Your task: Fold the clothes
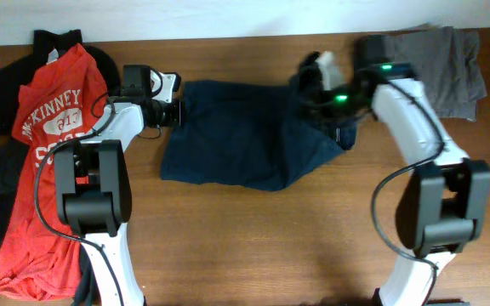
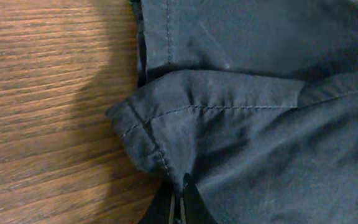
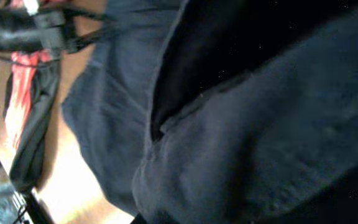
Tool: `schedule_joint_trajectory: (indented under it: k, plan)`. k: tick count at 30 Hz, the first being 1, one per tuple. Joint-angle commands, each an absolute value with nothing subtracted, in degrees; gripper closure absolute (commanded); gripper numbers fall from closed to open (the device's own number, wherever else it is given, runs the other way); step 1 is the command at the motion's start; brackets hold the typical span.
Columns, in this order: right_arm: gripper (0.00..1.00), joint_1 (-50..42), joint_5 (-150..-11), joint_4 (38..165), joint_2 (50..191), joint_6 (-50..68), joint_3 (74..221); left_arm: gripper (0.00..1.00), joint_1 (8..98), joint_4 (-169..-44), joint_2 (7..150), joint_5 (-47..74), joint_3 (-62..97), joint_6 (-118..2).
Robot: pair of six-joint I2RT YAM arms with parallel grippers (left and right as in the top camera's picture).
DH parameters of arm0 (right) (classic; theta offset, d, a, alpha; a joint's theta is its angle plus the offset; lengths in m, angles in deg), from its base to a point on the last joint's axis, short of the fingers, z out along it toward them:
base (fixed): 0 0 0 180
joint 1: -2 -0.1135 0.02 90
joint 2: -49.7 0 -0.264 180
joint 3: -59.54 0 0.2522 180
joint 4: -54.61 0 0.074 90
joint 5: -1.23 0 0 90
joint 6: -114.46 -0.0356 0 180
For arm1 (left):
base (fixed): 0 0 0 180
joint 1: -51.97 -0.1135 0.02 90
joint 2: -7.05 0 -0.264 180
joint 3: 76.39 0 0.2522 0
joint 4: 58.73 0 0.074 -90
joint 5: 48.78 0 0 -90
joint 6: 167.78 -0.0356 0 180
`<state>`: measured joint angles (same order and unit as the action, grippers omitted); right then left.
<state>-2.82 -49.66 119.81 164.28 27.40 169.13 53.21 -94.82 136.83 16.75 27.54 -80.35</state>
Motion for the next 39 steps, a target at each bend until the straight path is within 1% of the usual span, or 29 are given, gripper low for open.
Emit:
schedule_joint_trajectory:
  k: [1, 7, 11, 14, 17, 25, 26, 27, 28, 30, 31, 33, 39]
  plan:
    - [0.96, -10.5, -52.0, 114.4, 163.2, 20.8, 169.9, 0.99, 54.1, -95.4, 139.9, 18.1, 26.2, -80.0]
    - [0.96, -20.5, -60.3, 102.6, 163.3, 14.4, 169.9, 0.99, 54.1, -95.2, 139.9, 18.1, 26.2, -80.0]
    - [0.96, -24.3, -65.4, 96.2, 163.7, 11.7, 169.9, 0.99, 54.2, -95.0, 139.9, 18.1, 26.2, -80.0]
    - [0.96, -25.8, -66.6, 92.8, 164.6, 10.4, 169.9, 0.99, 54.2, -95.0, 139.9, 18.1, 26.2, -80.0]
    - [0.96, -27.0, -66.6, 90.4, 166.4, 9.9, 169.9, 0.99, 54.2, -95.0, 139.9, 18.1, 26.2, -80.0]
    - [0.95, -29.6, -66.5, 89.9, 169.8, 8.9, 169.9, 0.99, 54.2, -94.2, 139.9, 18.1, 26.2, -80.0]
    - [0.91, -29.9, -66.3, 90.0, 169.8, 8.9, 169.9, 0.99, 54.2, -94.1, 139.9, 18.1, 26.2, -80.0]
    - [0.8, -30.3, -65.8, 90.0, 169.8, 8.9, 169.9, 0.99, 54.2, -94.0, 139.9, 18.1, 26.2, -80.0]
    - [0.75, -30.6, -65.0, 90.0, 169.8, 8.9, 169.9, 0.99, 54.2, -93.9, 139.9, 18.1, 26.2, -80.0]
    - [0.54, -30.7, -62.5, 90.0, 169.4, 8.9, 170.1, 0.99, 54.2, -93.9, 139.9, 18.2, 26.2, -80.0]
    - [0.49, -30.6, -61.2, 90.0, 168.9, 8.9, 170.2, 0.99, 54.2, -93.9, 139.9, 18.3, 26.2, -80.0]
    - [0.43, -30.4, -60.9, 91.3, 167.8, 8.9, 171.2, 0.99, 54.2, -94.0, 139.9, 18.5, 26.2, -80.0]
    - [0.41, -27.4, -61.2, 103.8, 164.8, 9.2, 180.2, 0.99, 54.1, -93.9, 139.9, 18.5, 26.2, -80.0]
